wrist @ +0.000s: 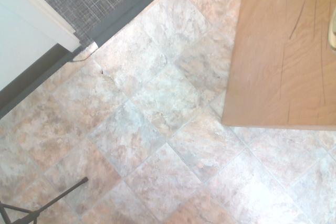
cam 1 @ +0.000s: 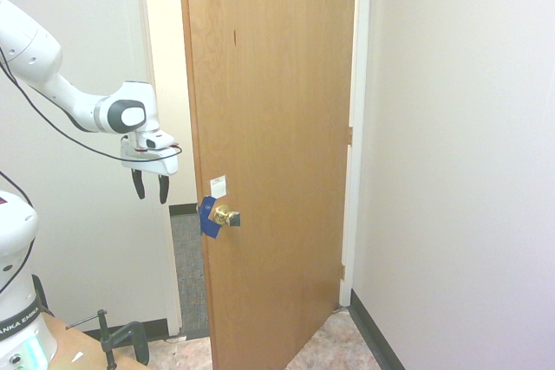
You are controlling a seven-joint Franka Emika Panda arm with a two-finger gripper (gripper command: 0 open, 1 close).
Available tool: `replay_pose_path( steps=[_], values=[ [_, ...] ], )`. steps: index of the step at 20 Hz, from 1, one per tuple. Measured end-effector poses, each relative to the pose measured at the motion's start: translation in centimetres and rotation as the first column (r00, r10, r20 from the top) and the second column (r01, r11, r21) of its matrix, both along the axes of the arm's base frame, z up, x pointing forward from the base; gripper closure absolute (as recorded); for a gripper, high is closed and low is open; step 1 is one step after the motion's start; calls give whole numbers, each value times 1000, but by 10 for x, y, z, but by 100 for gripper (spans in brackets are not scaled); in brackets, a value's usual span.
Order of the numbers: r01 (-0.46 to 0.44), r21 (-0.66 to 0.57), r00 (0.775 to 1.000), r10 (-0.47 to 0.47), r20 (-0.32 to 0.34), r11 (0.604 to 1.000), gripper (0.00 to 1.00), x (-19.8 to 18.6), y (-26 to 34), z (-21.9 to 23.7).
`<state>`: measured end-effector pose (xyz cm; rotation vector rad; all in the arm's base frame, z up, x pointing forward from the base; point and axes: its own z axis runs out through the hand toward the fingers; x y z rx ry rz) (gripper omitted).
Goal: Close door
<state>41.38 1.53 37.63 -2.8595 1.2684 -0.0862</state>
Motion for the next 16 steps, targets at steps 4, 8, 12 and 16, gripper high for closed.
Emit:
replay_pose_path(
  steps=[4, 8, 12, 16],
  values=[
    [0, 0, 1000, 0, 5, 1000, 0, 0, 1, 2],
    [4, -1, 999, -4, 43, 1000, 0, -2, 2, 16],
    [23, 14, 996, -24, 82, 1000, 0, -14, -1, 42],
    [86, 26, 992, -88, 96, 996, 0, -39, -19, 70]
  ],
)
